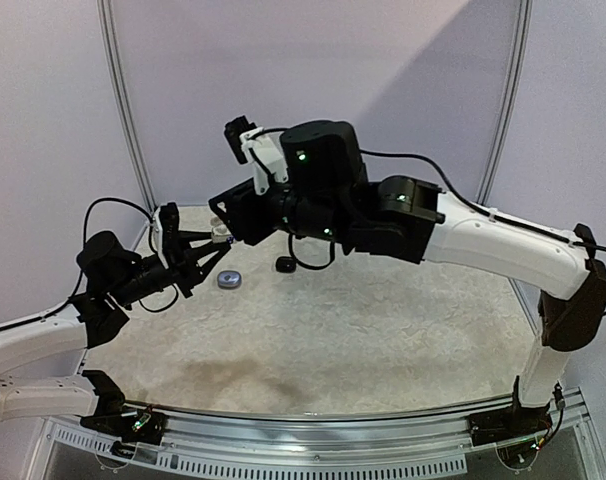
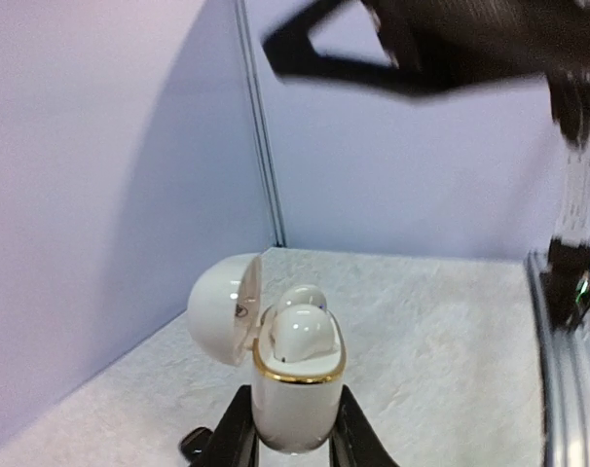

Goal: Insert the wireless bluetooth earbuds into the charging case

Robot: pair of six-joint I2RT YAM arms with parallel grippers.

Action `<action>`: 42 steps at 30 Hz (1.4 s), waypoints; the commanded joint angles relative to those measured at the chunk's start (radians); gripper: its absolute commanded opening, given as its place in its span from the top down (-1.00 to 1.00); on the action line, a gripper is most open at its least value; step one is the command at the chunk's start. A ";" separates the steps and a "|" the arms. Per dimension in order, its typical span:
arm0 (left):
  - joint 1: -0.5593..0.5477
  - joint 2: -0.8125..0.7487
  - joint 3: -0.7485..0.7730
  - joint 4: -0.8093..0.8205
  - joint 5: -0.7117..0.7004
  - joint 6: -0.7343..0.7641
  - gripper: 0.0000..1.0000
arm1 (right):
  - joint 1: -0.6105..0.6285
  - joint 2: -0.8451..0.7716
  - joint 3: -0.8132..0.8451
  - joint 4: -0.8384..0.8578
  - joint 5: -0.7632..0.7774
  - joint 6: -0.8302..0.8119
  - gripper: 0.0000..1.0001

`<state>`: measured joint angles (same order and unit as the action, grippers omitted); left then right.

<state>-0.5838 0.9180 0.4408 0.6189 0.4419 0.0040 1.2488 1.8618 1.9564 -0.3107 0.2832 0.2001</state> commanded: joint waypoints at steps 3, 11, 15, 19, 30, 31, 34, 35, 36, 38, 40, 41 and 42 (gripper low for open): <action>0.012 -0.021 0.048 -0.308 0.056 0.605 1.00 | -0.012 -0.061 0.017 -0.082 0.151 0.129 -0.05; 0.014 0.001 0.081 -0.264 -0.037 0.804 1.00 | -0.014 0.115 0.054 -0.243 0.096 0.246 -0.06; 0.019 0.016 0.092 -0.246 -0.021 0.745 1.00 | -0.013 0.065 -0.050 -0.318 0.055 0.307 -0.07; 0.019 0.040 0.108 -0.254 0.016 0.630 1.00 | -0.013 -0.040 -0.182 -0.350 0.057 0.369 -0.07; 0.039 0.201 0.180 -0.459 0.095 -0.160 1.00 | -0.187 -0.325 -0.531 -0.569 0.111 0.683 -0.26; 0.040 0.228 0.183 -0.482 0.091 -0.232 1.00 | -0.220 -0.335 -0.563 -0.588 0.090 0.707 -0.29; 0.044 0.355 0.204 -0.552 0.102 -0.372 1.00 | -0.308 -0.361 -0.665 -0.597 0.018 0.743 -0.38; 0.053 0.396 0.228 -0.587 0.068 -0.378 1.00 | -0.333 -0.365 -0.690 -0.598 0.004 0.744 -0.40; 0.067 0.444 0.254 -0.614 0.046 -0.392 1.00 | -0.356 -0.370 -0.711 -0.599 -0.007 0.744 -0.42; 0.091 0.549 0.302 -0.634 0.108 -0.432 1.00 | -0.394 -0.372 -0.742 -0.598 -0.022 0.734 -0.46; 0.094 0.643 0.351 -0.670 0.170 -0.454 1.00 | -0.426 -0.367 -0.760 -0.597 -0.034 0.713 -0.52; 0.094 0.688 0.371 -0.682 0.174 -0.468 1.00 | -0.438 -0.361 -0.766 -0.595 -0.041 0.706 -0.54; 0.096 0.727 0.389 -0.686 0.173 -0.487 1.00 | -0.448 -0.354 -0.769 -0.592 -0.049 0.697 -0.56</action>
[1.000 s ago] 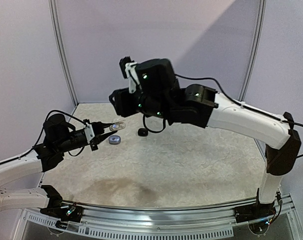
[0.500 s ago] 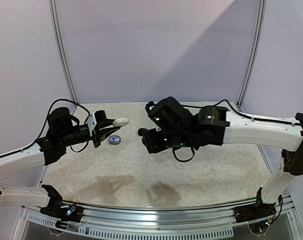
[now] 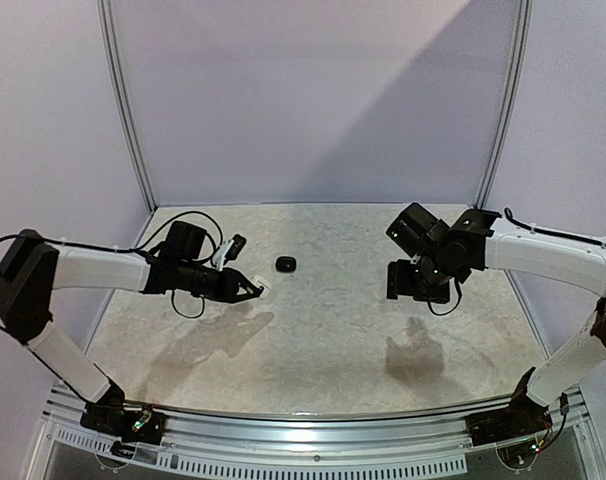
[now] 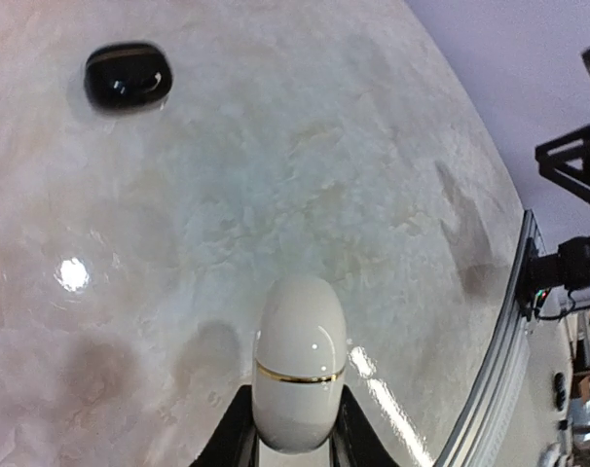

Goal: Insert the wireless bluetooth earbuds into the charging case

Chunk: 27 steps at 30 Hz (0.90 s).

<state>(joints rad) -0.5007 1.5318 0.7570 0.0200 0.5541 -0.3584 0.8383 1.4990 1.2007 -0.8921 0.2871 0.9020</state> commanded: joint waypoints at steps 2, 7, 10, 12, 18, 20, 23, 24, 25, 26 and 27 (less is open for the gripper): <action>0.013 0.186 0.074 -0.047 0.071 -0.165 1.00 | -0.050 0.031 -0.023 -0.007 -0.066 -0.023 -0.60; 0.004 0.304 0.036 0.062 0.051 -0.275 0.91 | -0.068 0.067 -0.025 -0.021 -0.081 -0.044 -0.78; -0.002 0.335 0.023 0.077 0.014 -0.308 0.65 | -0.074 0.066 -0.025 -0.025 -0.087 -0.057 -0.86; -0.009 0.338 0.030 0.079 -0.003 -0.317 0.14 | -0.081 0.058 -0.015 -0.035 -0.084 -0.067 -0.93; -0.021 0.265 0.057 -0.051 -0.123 -0.289 -0.98 | -0.136 0.006 -0.005 -0.019 -0.100 -0.096 -0.98; -0.021 0.212 0.060 -0.098 -0.169 -0.273 -0.98 | -0.173 -0.019 -0.003 -0.004 -0.114 -0.102 -0.98; -0.020 0.116 0.062 -0.159 -0.251 -0.242 -0.98 | -0.249 -0.067 -0.020 0.056 -0.145 -0.131 -0.98; -0.021 0.077 0.064 -0.188 -0.282 -0.224 -0.98 | -0.286 -0.084 -0.038 0.087 -0.165 -0.139 -0.98; -0.020 0.040 0.067 -0.215 -0.309 -0.202 -0.98 | -0.331 -0.098 -0.061 0.118 -0.184 -0.149 -0.98; -0.019 0.001 0.071 -0.244 -0.336 -0.176 -0.98 | -0.375 -0.121 -0.079 0.144 -0.186 -0.156 -0.98; -0.016 -0.039 0.077 -0.272 -0.365 -0.139 -0.98 | -0.415 -0.135 -0.094 0.166 -0.176 -0.170 -0.98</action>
<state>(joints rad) -0.5198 1.6306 0.8234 -0.1005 0.3458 -0.6060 0.5522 1.4345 1.1641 -0.8345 0.1394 0.7826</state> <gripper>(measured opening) 0.989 0.988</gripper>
